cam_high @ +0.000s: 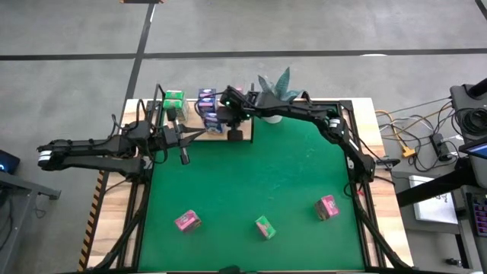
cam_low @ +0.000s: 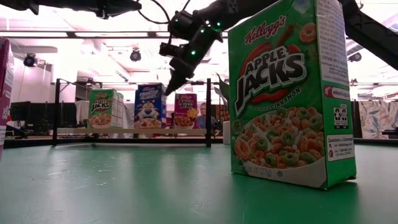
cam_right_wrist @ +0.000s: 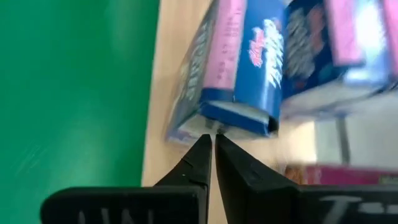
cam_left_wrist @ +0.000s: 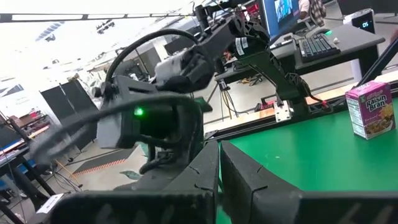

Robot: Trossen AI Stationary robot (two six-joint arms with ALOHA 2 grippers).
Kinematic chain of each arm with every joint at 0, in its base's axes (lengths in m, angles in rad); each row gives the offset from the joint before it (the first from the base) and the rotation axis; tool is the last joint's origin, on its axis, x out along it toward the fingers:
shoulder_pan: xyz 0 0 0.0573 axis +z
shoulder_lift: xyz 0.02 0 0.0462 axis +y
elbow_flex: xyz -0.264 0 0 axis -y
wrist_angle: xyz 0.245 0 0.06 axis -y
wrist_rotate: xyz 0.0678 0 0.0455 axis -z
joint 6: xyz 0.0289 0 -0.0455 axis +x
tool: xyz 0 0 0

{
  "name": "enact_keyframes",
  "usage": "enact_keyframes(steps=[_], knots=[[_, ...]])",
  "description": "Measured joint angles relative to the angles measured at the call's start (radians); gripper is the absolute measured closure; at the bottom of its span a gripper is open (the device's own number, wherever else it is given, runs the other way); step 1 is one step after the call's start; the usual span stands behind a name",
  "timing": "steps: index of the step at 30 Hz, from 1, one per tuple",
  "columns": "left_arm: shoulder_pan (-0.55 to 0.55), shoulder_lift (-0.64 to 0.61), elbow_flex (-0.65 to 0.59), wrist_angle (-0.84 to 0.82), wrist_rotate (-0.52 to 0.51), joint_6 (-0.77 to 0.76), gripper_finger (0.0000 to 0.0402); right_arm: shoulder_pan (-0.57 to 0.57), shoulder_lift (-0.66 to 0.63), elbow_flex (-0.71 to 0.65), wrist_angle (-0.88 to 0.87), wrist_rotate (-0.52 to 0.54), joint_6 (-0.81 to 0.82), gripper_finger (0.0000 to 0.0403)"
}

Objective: Stack cereal on shelf
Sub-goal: Put the blue cereal box on the shelf aligned with the other blue cereal boxes

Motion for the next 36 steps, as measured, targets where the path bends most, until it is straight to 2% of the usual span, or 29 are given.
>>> enact_keyframes(steps=[4,12,21,36], knots=[[0.0,0.0,0.0,0.0,0.0,0.0,0.0402,0.0,0.0,-0.043,0.144,0.013,-0.02,0.0391],[0.0,0.0,0.0,-0.001,0.0,0.0,0.0402,0.0,0.0,-0.05,0.072,0.013,0.0,0.039],[0.0,0.0,0.0,-0.001,0.0,0.0,0.0402,0.003,0.0,-0.071,0.193,-0.009,0.014,0.039],[0.0,0.0,0.0,-0.002,0.0,0.0,0.0402,0.016,0.0,-0.072,0.194,-0.013,0.018,0.039]])
